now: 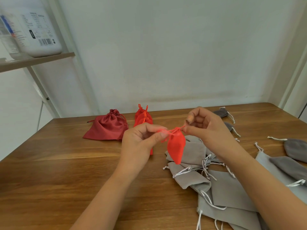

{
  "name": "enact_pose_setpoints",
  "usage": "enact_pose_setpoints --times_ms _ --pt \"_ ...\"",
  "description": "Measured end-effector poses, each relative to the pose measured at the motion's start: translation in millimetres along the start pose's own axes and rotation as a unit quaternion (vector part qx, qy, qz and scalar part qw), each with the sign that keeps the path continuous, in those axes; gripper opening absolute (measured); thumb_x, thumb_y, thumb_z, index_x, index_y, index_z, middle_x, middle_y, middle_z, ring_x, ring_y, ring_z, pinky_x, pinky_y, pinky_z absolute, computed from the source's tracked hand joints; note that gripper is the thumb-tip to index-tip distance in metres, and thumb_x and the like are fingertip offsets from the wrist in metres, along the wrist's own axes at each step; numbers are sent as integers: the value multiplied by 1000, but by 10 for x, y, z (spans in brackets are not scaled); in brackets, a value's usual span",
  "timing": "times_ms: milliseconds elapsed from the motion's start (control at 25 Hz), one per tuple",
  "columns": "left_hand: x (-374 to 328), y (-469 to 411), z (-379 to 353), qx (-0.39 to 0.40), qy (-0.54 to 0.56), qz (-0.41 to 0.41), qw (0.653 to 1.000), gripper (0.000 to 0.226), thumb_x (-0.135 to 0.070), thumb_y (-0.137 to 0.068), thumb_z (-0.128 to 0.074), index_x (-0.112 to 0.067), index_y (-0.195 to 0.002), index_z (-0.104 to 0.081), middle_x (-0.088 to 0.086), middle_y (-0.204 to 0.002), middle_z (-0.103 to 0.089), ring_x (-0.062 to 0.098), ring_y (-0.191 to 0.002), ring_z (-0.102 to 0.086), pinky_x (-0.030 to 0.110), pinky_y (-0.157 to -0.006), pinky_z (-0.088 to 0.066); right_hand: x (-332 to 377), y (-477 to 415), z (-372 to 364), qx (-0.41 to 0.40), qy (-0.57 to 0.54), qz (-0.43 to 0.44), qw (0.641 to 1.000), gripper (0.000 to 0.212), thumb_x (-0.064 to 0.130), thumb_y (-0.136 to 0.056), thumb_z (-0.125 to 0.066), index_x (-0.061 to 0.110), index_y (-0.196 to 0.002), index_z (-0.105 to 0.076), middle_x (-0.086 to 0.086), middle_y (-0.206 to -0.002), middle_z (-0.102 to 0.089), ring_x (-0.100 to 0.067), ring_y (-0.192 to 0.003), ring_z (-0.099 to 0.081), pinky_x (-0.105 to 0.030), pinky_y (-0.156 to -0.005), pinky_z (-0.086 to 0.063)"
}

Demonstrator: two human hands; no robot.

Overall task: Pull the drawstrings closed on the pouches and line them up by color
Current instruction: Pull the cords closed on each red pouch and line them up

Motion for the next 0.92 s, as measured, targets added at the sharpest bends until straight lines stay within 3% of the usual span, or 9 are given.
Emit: enact_pose_setpoints --times_ms 120,360,440,560,640,760,840,920 --pt "35 46 -130 47 39 39 997 14 -10 -64 -70 -3 -76 -70 1 -69 -73 5 -63 -65 14 -60 -50 72 4 8 -15 104 43 994 28 -12 -76 -64 15 -78 -59 -1 -78 -62 -20 -71 -55 -37 -71 -48" --pt "69 82 -213 88 46 56 994 11 -8 -60 -73 -8 -71 -75 5 -70 -73 8 -64 -67 16 -61 -51 87 30 -45 -17 223 58 973 32 -5 -77 -63 26 -77 -72 6 -82 -70 -13 -77 -61 -30 -75 -50" --pt "83 75 -211 89 44 59 993 10 -8 -61 -73 -10 -71 -76 6 -73 -74 9 -67 -68 17 -62 -52 -4 18 -21 -14 173 14 985 31 -5 -80 -62 24 -77 -73 4 -81 -72 -18 -81 -64 -31 -78 -52" --pt "88 82 -243 103 32 61 992 12 -5 -64 -72 -8 -74 -76 5 -78 -75 10 -73 -70 17 -66 -53 -150 24 -45 15 -22 -87 996 17 0 -88 -58 10 -87 -72 3 -82 -74 -16 -80 -68 -24 -77 -54" --pt "92 82 -269 116 15 56 992 15 -7 -66 -71 -5 -80 -75 4 -82 -75 10 -79 -70 17 -70 -53 -226 31 -83 22 -139 -141 980 15 2 -91 -53 4 -88 -67 0 -78 -70 -11 -73 -65 -21 -71 -52" --pt "60 87 -287 119 26 38 992 18 -9 -68 -69 -2 -84 -74 5 -90 -75 12 -86 -70 19 -74 -53 -363 48 -121 21 -249 -209 945 10 7 -83 -55 7 -83 -64 -5 -75 -65 -15 -70 -59 -29 -73 -44" --pt "10 107 -301 120 35 28 992 17 -9 -69 -68 0 -83 -72 4 -90 -75 10 -84 -69 16 -69 -51 -436 70 -142 18 -278 -236 931 9 10 -75 -58 9 -80 -65 -5 -72 -66 -17 -69 -58 -30 -73 -44" --pt "-44 133 -327 126 31 24 991 18 -9 -70 -67 0 -83 -72 0 -79 -75 1 -70 -66 10 -60 -46 -443 53 -143 13 -218 -221 950 11 2 -82 -56 9 -78 -64 -2 -71 -66 -15 -69 -59 -26 -69 -46"
Point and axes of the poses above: each hand's wrist, its own y-axis away from the middle knuckle, its own z-axis out of the back of the hand, x = y × z, the point moved 9 cm from there along -y, towards the middle knuckle
